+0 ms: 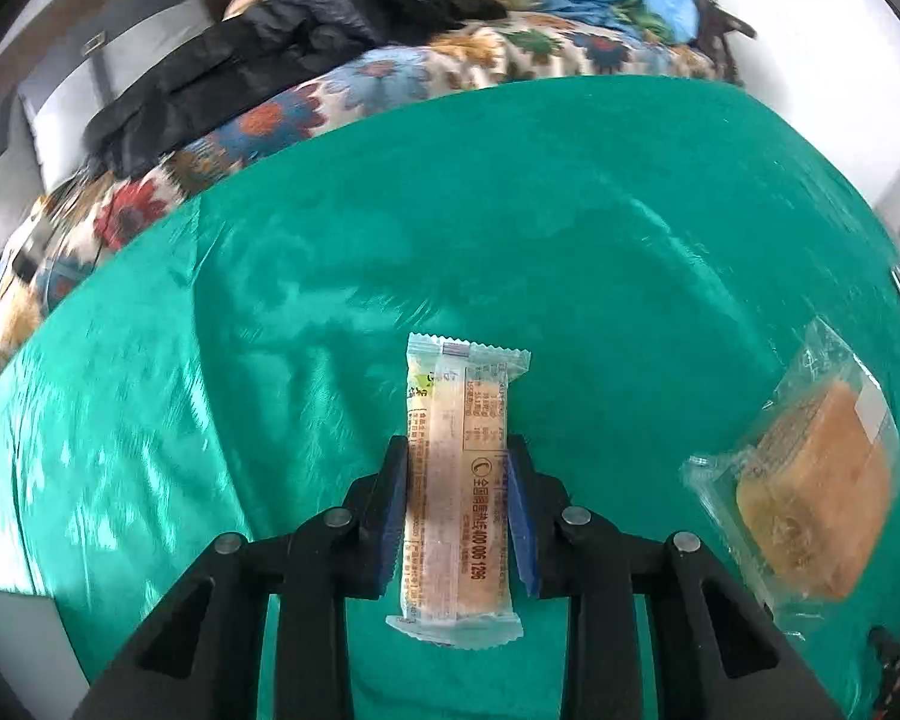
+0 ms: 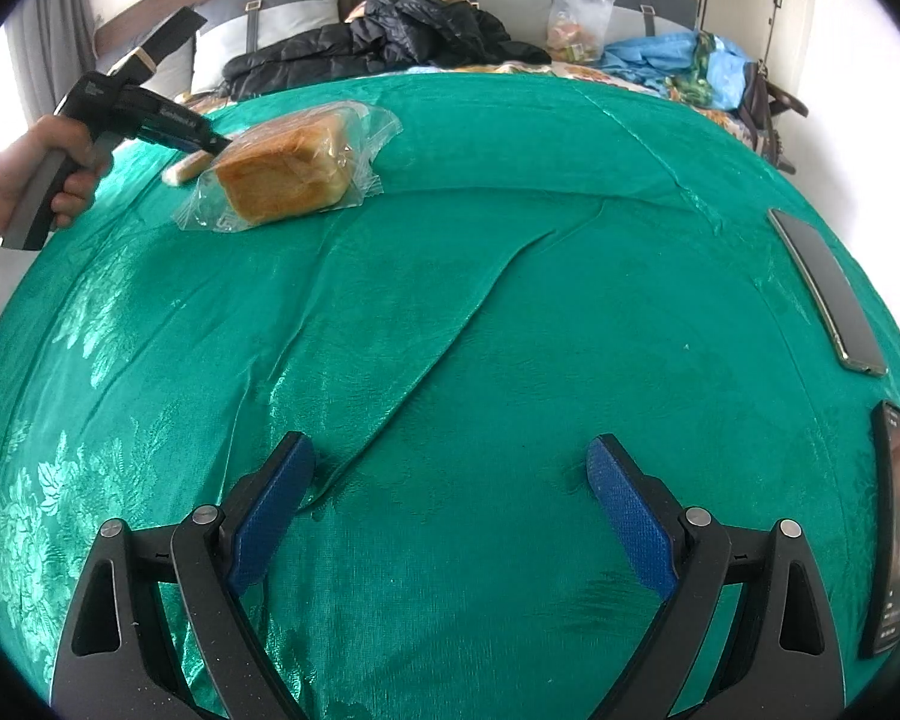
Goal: Organize snacks
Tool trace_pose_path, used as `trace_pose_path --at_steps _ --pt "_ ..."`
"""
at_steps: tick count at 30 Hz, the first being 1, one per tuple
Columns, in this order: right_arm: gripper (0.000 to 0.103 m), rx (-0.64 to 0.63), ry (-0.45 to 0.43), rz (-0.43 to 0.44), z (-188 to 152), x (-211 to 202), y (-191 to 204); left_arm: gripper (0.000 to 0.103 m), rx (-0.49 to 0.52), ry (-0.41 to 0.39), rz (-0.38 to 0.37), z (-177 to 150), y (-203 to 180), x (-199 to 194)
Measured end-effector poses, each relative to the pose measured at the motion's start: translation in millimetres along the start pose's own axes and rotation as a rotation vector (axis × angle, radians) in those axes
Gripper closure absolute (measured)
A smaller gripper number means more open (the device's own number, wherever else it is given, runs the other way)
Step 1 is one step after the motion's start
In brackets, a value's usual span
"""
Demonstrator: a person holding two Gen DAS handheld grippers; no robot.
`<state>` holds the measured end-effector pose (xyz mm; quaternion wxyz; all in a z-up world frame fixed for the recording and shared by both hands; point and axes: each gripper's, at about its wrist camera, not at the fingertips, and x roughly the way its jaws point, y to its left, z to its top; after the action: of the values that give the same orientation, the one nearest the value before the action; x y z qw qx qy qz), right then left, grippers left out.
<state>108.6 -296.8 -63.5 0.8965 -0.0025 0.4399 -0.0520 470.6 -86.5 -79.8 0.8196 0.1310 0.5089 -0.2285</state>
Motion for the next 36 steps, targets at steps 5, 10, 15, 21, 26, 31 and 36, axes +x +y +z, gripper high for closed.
trace_pose_path --at_steps 5,10,15,21,26,31,36 --pt "0.008 0.0 0.0 0.0 -0.2 0.0 0.3 0.073 -0.131 -0.036 0.013 -47.8 -1.1 -29.6" --pt "0.008 0.0 0.0 0.0 -0.4 0.1 0.5 0.073 -0.3 -0.041 0.011 -130.7 -5.0 -81.2" --pt "0.008 0.0 -0.001 0.0 -0.5 0.1 0.6 0.073 -0.353 -0.047 0.062 -208.9 -22.5 -118.7" --pt "0.008 -0.001 -0.001 0.001 -0.6 -0.2 0.6 0.072 -0.404 -0.072 0.078 -270.0 -34.2 -132.8" --pt "0.008 -0.001 -0.002 -0.002 0.5 1.3 0.5 0.005 -0.375 -0.132 0.193 -287.4 -37.0 -125.1" --pt "0.008 -0.001 -0.002 -0.003 0.8 2.6 1.0 0.0 -0.361 -0.17 0.214 -295.9 -35.8 -122.0" --pt "0.008 -0.002 -0.003 -0.003 0.7 2.5 0.9 0.0 -0.366 -0.177 0.217 -297.9 -34.8 -122.5"
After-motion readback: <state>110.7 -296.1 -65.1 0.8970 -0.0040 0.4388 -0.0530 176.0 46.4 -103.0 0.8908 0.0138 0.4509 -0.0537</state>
